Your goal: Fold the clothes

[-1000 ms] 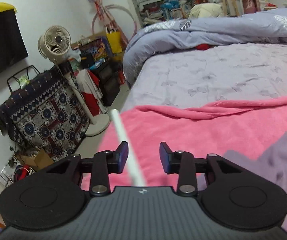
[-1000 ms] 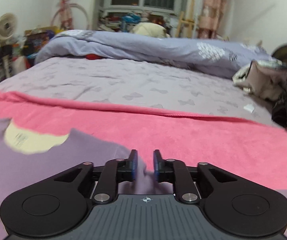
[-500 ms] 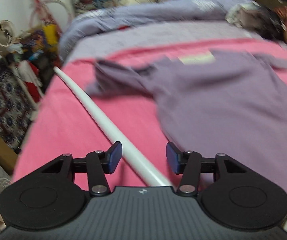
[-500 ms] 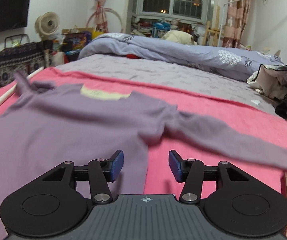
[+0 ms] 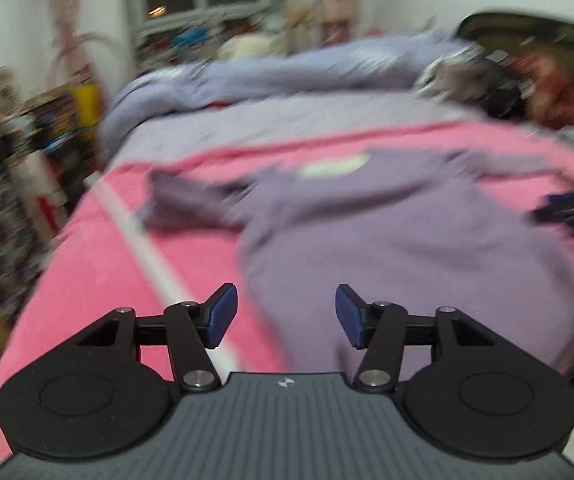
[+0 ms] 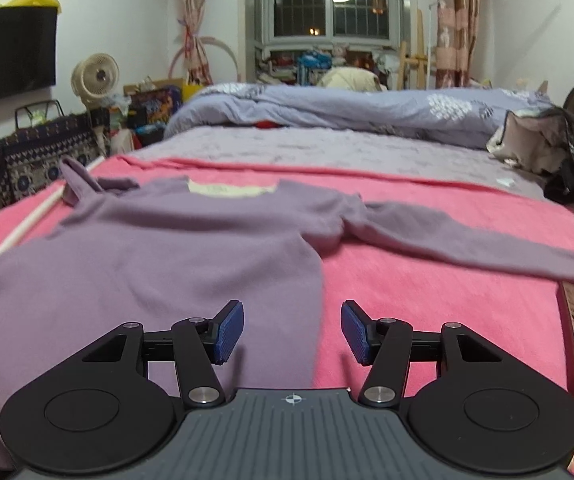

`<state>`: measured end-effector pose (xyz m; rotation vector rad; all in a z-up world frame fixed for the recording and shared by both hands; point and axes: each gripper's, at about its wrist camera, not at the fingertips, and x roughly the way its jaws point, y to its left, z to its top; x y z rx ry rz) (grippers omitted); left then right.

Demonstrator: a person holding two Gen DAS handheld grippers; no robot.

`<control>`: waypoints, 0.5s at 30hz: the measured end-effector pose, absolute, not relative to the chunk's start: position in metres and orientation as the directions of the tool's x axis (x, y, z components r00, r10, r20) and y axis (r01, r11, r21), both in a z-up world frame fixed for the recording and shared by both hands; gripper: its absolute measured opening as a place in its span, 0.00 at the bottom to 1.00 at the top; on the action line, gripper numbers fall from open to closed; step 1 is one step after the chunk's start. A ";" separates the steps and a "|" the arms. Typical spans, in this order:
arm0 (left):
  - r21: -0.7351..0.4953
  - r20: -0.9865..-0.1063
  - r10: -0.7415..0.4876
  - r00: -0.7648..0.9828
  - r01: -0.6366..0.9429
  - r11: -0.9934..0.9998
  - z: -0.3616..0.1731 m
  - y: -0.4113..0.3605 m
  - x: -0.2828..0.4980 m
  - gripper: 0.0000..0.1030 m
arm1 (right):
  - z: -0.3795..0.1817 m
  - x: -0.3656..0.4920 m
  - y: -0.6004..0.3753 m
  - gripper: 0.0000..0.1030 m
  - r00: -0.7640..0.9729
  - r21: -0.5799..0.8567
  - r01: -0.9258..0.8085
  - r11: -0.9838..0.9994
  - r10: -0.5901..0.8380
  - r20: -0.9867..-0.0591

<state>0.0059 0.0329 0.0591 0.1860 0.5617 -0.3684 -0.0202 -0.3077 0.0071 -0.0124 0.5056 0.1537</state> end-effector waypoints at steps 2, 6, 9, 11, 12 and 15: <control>0.070 -0.535 -0.336 0.775 0.437 0.897 0.061 0.016 0.016 0.66 | 0.014 -0.011 -0.298 0.53 0.869 0.035 -0.180 0.983 0.175 -0.464; 0.078 -0.549 -0.362 0.754 0.478 0.875 0.046 -0.022 0.053 0.67 | 0.023 0.018 -0.272 0.53 0.871 0.026 -0.248 0.968 0.235 -0.431; 0.070 -0.608 -0.307 0.732 0.435 0.898 0.016 -0.035 0.089 0.67 | 0.020 0.047 -0.256 0.53 0.857 0.000 -0.299 0.954 0.269 -0.439; 0.036 -0.649 -0.287 0.704 0.406 0.913 -0.006 -0.030 0.105 0.71 | 0.011 0.066 -0.250 0.53 0.834 -0.015 -0.321 0.947 0.275 -0.478; 0.024 -0.659 -0.285 0.696 0.398 0.917 -0.013 -0.027 0.108 0.71 | 0.005 0.075 -0.249 0.53 0.820 -0.023 -0.328 0.944 0.272 -0.504; 0.065 -0.646 -0.287 0.707 0.425 0.903 -0.013 -0.017 0.087 0.71 | -0.016 0.078 -0.258 0.54 0.786 -0.023 -0.326 0.945 0.257 -0.562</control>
